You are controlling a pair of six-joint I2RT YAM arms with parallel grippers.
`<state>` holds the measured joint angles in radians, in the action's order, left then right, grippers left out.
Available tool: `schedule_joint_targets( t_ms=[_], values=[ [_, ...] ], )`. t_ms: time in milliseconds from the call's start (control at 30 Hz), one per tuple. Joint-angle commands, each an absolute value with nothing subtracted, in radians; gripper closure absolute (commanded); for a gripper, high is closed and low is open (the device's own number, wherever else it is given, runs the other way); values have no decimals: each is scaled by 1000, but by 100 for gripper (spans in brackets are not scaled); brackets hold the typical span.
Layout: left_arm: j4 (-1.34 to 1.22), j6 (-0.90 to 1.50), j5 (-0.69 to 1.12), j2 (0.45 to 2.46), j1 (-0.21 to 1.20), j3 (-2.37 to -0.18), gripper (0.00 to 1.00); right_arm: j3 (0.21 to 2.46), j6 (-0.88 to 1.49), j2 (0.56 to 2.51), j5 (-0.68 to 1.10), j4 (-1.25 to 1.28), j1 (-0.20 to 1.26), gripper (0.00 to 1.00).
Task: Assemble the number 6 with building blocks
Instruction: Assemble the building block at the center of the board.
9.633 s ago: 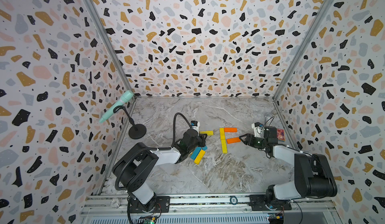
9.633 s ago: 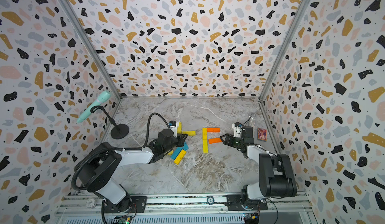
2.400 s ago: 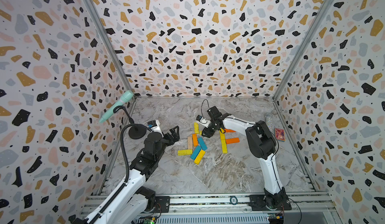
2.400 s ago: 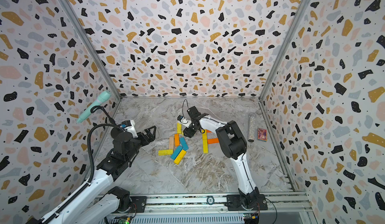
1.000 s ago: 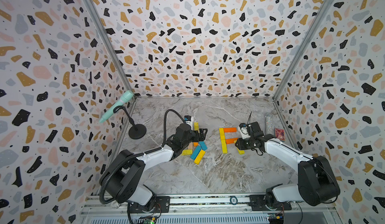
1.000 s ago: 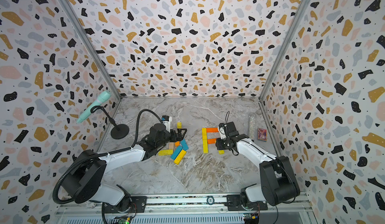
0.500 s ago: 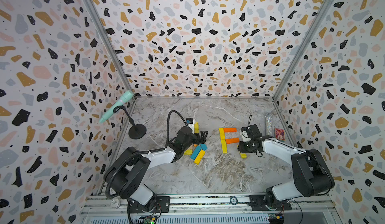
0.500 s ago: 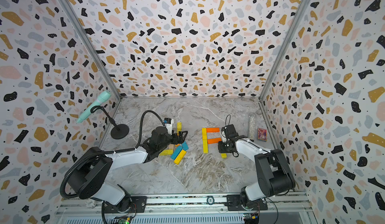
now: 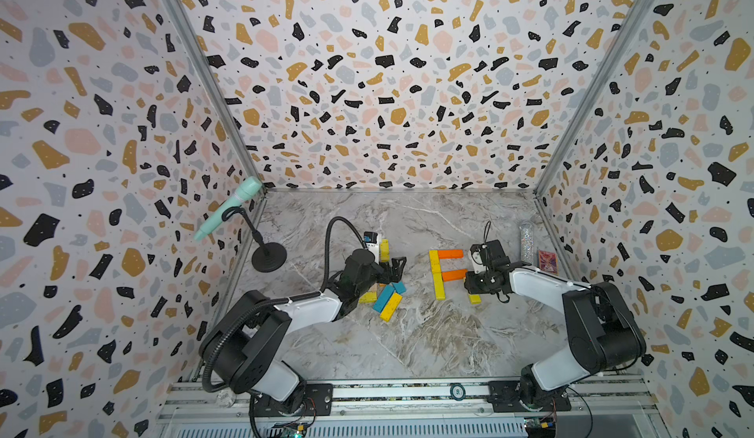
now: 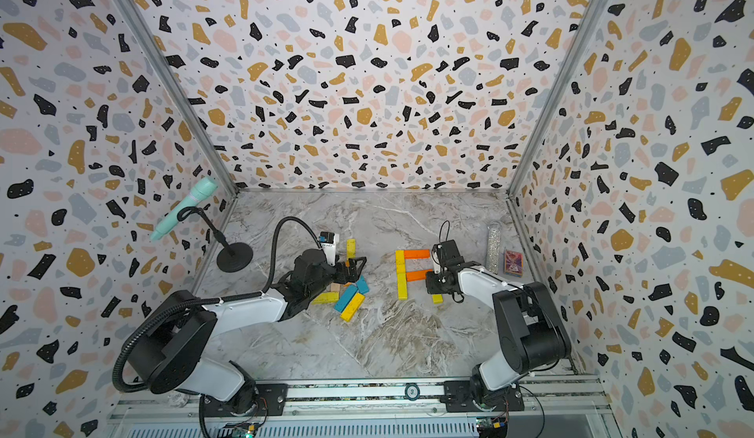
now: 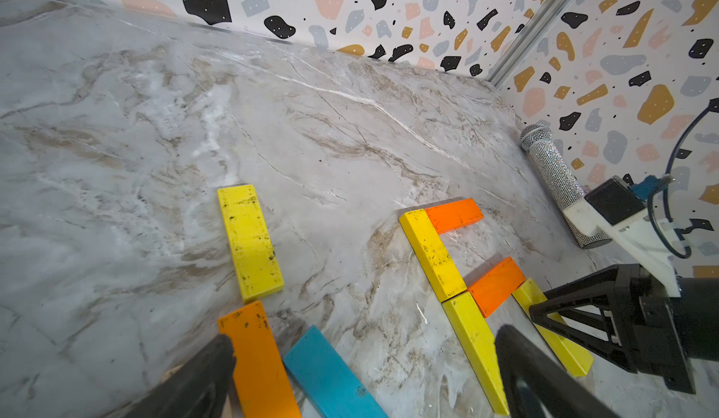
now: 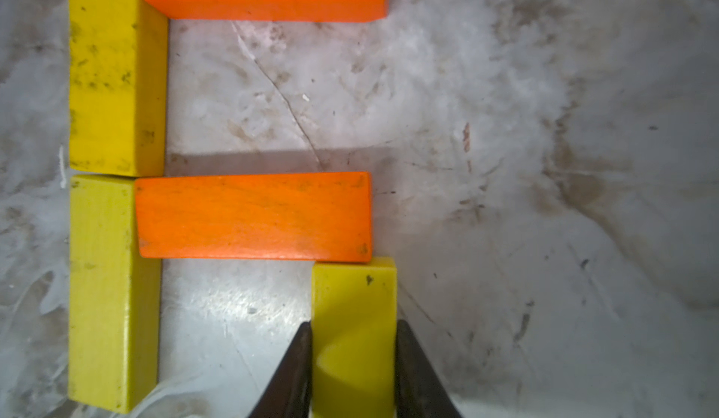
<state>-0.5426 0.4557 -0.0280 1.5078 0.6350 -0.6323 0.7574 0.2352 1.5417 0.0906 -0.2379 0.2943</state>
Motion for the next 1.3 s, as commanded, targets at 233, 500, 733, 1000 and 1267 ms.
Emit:
schedule_joint_targets(
  t_ms=[233, 500, 733, 1000, 1267],
  values=[
    [-566, 434, -32, 1487, 637, -623, 1, 756, 262, 1460, 61, -328, 290, 39],
    [-564, 427, -33, 1465, 638, -610, 0, 754, 299, 1313, 212, -282, 213, 48],
    [-575, 431, -18, 1465, 637, -604, 1, 763, 307, 1343, 237, -275, 185, 59],
    [-585, 431, -8, 1491, 637, -608, 1, 652, 346, 1360, 450, -78, 57, 62],
    [-602, 434, 16, 1550, 637, -629, 0, 589, 348, 1398, 504, 0, 34, 60]
  ],
)
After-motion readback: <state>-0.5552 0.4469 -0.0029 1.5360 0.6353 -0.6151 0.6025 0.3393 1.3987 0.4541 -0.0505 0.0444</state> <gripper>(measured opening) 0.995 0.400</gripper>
